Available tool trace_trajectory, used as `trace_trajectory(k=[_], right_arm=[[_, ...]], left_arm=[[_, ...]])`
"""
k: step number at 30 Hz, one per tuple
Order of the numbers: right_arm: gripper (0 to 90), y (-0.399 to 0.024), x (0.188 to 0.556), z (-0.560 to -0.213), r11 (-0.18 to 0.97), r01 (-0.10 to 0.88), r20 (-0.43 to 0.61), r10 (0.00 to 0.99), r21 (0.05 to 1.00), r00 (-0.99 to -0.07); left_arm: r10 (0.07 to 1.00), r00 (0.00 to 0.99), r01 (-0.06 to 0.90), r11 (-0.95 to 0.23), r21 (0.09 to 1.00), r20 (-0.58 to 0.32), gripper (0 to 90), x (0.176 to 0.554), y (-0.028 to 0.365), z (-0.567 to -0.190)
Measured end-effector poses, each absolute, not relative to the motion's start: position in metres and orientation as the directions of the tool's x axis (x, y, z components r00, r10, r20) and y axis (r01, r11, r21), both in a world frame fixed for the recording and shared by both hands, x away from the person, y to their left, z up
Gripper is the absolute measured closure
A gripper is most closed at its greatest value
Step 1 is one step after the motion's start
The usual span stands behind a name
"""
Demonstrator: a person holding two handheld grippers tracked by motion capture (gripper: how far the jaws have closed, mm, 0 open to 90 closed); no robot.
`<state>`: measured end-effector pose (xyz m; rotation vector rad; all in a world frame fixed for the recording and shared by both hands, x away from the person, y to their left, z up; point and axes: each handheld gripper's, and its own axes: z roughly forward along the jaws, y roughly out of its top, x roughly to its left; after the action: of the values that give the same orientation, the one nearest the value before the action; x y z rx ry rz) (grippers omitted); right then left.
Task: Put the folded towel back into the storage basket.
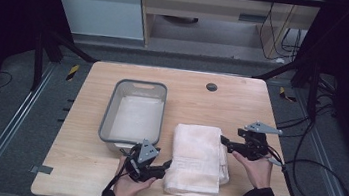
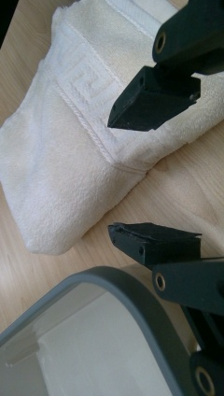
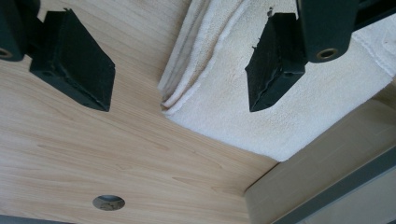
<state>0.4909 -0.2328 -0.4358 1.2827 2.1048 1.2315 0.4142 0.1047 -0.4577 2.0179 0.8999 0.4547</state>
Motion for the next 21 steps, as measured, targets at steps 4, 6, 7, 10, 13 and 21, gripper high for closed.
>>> trace_trajectory(k=[4,6,7,10,13,21], right_arm=[[24.6,-0.231,0.492,-0.438,0.203,0.524,0.117,0.850,0.827,-0.514],[24.8,-0.230,0.492,-0.439,0.207,0.525,0.116,0.848,0.826,-0.518],[24.9,-0.230,0.493,-0.440,0.208,0.527,0.117,0.848,0.824,-0.518],[25.4,-0.227,0.494,-0.443,0.211,0.535,0.125,0.844,0.818,-0.522],[25.4,-0.223,0.497,-0.449,0.223,0.549,0.129,0.838,0.805,-0.530],[26.6,-0.217,0.503,-0.458,0.228,0.574,0.146,0.834,0.786,-0.532]], left_arm=[[0.735,0.678,0.430,-0.382,0.818,-0.013,40.8,0.415,0.100,-0.462],[0.735,0.678,0.430,-0.384,0.817,-0.012,40.7,0.416,0.099,-0.462],[0.734,0.679,0.432,-0.386,0.815,-0.012,40.7,0.416,0.098,-0.463],[0.735,0.678,0.437,-0.385,0.813,-0.017,40.1,0.418,0.096,-0.466],[0.733,0.679,0.443,-0.388,0.808,-0.021,39.3,0.420,0.093,-0.470],[0.726,0.687,0.451,-0.393,0.801,-0.030,37.7,0.421,0.089,-0.473]])
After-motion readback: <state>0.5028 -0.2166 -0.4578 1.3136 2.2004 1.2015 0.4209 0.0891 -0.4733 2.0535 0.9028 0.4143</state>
